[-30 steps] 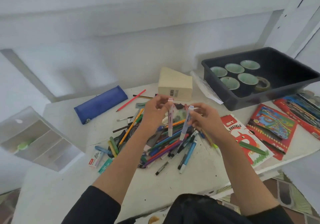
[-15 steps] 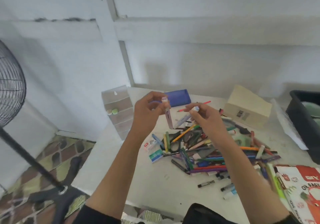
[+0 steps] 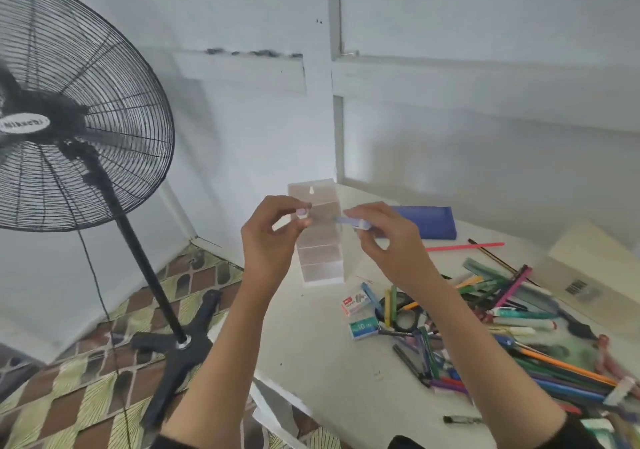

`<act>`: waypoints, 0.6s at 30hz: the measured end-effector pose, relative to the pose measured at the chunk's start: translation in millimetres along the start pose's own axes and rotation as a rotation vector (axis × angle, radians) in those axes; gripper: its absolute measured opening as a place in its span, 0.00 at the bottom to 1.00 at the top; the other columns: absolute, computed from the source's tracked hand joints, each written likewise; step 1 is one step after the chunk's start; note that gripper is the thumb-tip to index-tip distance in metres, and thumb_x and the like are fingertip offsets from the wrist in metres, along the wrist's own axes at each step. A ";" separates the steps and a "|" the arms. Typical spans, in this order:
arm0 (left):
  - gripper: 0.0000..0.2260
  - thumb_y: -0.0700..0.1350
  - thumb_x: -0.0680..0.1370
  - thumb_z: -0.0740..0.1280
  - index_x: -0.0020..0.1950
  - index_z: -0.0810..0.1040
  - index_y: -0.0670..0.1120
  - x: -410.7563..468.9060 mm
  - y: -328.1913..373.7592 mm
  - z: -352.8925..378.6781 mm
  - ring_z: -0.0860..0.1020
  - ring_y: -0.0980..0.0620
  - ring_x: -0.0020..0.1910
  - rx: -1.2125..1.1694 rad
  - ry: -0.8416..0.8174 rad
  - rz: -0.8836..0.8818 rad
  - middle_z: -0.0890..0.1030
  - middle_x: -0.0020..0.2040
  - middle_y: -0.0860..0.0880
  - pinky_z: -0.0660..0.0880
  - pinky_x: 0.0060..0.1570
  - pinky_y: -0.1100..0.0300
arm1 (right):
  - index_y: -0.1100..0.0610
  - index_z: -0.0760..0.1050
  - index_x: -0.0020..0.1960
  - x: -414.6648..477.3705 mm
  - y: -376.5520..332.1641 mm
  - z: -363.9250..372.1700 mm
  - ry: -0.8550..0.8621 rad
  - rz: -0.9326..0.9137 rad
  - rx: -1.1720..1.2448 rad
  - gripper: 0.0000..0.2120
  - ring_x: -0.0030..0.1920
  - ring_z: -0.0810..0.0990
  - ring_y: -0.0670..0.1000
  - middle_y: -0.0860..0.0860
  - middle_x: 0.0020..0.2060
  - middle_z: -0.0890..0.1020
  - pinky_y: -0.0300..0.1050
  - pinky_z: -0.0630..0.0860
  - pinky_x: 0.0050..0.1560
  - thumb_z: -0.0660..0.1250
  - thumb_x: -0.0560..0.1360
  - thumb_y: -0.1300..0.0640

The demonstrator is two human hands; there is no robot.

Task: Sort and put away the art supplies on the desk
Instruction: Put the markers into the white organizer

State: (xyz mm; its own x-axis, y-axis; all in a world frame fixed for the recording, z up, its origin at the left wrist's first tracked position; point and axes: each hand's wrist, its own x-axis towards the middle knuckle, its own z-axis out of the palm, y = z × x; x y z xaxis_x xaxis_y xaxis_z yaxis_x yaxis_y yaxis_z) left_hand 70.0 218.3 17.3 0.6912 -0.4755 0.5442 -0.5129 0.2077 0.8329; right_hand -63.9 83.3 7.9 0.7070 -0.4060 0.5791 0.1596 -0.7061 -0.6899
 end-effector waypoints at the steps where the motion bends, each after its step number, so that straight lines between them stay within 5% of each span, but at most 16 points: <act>1: 0.11 0.29 0.71 0.70 0.44 0.79 0.45 -1.4 -5.7 -0.2 0.80 0.46 0.51 0.014 -0.017 -0.009 0.80 0.45 0.45 0.78 0.48 0.57 | 0.61 0.77 0.59 3.5 1.8 4.0 -0.045 -0.020 -0.031 0.15 0.49 0.75 0.43 0.52 0.51 0.78 0.29 0.71 0.49 0.60 0.74 0.68; 8: 0.10 0.33 0.67 0.74 0.43 0.82 0.47 2.0 -25.7 4.7 0.75 0.57 0.46 0.345 -0.181 0.093 0.81 0.42 0.53 0.73 0.50 0.58 | 0.59 0.75 0.63 27.1 9.3 27.0 -0.269 0.017 -0.121 0.15 0.48 0.76 0.47 0.50 0.53 0.78 0.29 0.70 0.49 0.61 0.77 0.65; 11: 0.07 0.42 0.65 0.74 0.42 0.83 0.47 11.1 -38.7 2.7 0.70 0.54 0.49 0.607 -0.149 0.206 0.81 0.41 0.52 0.71 0.52 0.46 | 0.57 0.76 0.60 35.4 10.4 30.7 -0.295 0.084 -0.201 0.11 0.40 0.75 0.46 0.48 0.46 0.80 0.29 0.67 0.38 0.62 0.78 0.58; 14: 0.09 0.43 0.64 0.75 0.43 0.83 0.48 14.9 -47.7 0.8 0.71 0.49 0.57 0.717 -0.097 0.290 0.81 0.48 0.50 0.69 0.54 0.45 | 0.57 0.73 0.55 43.2 9.8 32.5 -0.340 0.113 -0.373 0.08 0.37 0.77 0.52 0.48 0.35 0.76 0.42 0.67 0.34 0.63 0.78 0.55; 18: 0.12 0.36 0.67 0.75 0.48 0.84 0.47 16.7 -46.9 3.2 0.72 0.43 0.63 0.632 -0.196 0.151 0.80 0.57 0.46 0.68 0.62 0.49 | 0.56 0.73 0.56 51.6 10.5 34.1 -0.399 0.090 -0.540 0.09 0.43 0.80 0.55 0.55 0.43 0.81 0.44 0.67 0.36 0.61 0.79 0.52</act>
State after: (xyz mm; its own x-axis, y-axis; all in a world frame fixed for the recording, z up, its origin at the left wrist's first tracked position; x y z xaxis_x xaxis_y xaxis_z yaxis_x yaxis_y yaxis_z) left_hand 104.0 197.8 -13.0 0.5141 -0.6388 0.5724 -0.8369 -0.2276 0.4977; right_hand -2.2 74.7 15.7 0.9181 -0.3047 0.2534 -0.2050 -0.9124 -0.3542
